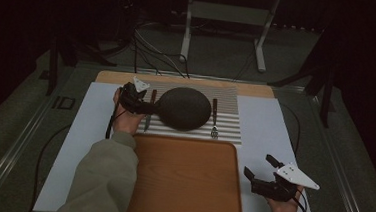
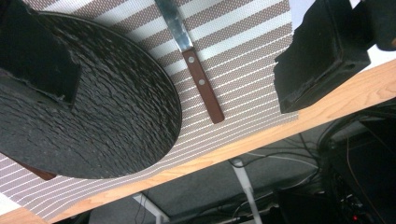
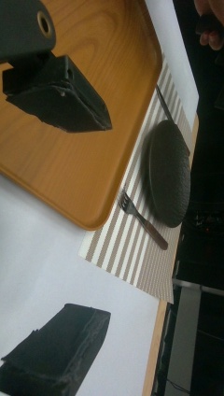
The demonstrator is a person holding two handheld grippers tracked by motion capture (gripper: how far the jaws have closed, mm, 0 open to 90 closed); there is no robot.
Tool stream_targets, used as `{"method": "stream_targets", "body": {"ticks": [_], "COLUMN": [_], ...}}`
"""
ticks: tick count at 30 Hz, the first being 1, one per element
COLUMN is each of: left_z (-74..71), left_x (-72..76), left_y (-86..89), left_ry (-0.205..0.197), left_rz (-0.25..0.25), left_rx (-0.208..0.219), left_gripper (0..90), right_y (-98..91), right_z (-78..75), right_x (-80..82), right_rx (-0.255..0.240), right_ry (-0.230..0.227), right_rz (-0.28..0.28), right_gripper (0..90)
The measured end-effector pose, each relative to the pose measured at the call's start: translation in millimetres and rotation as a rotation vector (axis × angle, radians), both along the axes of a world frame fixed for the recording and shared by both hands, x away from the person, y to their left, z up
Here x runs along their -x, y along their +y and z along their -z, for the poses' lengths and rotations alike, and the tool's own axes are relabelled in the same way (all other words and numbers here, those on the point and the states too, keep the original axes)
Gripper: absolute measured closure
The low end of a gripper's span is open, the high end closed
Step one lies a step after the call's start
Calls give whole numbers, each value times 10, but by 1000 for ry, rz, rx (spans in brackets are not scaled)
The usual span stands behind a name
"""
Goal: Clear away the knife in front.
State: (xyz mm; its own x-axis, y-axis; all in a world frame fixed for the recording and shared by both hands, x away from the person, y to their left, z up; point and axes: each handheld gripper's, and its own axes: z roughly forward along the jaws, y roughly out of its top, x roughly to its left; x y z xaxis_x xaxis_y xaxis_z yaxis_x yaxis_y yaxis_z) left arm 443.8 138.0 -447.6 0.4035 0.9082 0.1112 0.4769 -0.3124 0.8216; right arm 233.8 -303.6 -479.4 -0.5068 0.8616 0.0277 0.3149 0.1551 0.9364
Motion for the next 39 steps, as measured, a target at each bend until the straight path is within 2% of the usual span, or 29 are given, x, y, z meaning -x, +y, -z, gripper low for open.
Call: {"method": "stream_targets", "body": {"ticks": [5, 20, 28, 39], "left_z": [30, 188, 233, 300], "left_x": [-49, -185, -267, -376], "left_y": [-43, -169, -165, -102], "left_ry": [0, 35, 92, 152], "left_rz": [-10, -34, -79, -126], "left_rx": [5, 0, -8, 25], "left_gripper": [19, 27, 80, 128], "right_y": [-2, -3, -4, -3], "right_z": [-1, 0, -1, 3], "right_x": [-8, -21, -24, -36], "right_rx": [-3, 0, -3, -6], "right_ry": [0, -1, -1, 2], "right_rz": [-1, -2, -3, -4], "right_gripper": [81, 81, 81, 81]}}
